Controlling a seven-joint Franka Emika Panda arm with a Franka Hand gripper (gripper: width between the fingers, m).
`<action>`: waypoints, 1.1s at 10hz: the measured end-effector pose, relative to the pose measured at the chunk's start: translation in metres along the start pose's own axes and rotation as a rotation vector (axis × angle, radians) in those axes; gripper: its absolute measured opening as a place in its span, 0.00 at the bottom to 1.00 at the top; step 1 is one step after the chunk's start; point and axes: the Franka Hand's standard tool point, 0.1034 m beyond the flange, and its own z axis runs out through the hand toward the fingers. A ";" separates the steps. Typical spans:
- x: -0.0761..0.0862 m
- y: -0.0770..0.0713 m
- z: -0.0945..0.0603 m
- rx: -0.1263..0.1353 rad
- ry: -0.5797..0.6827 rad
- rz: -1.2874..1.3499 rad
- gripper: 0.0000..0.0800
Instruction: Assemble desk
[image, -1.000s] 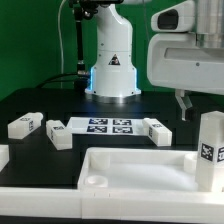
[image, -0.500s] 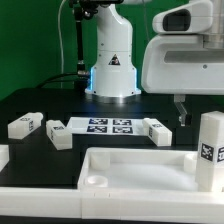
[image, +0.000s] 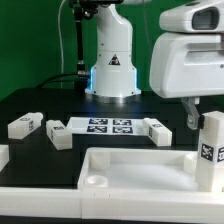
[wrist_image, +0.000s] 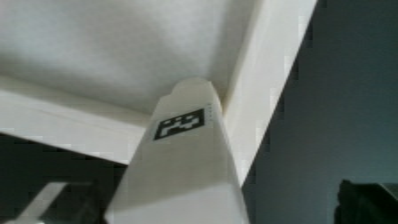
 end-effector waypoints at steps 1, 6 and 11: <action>0.000 0.001 0.000 -0.001 0.000 -0.050 0.81; -0.001 0.005 0.001 -0.002 -0.001 -0.140 0.51; -0.001 0.005 0.001 0.003 0.005 0.005 0.36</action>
Offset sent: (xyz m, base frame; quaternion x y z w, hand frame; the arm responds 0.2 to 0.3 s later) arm 0.0000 0.0000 0.0000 0.0000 0.0000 -0.1296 0.9916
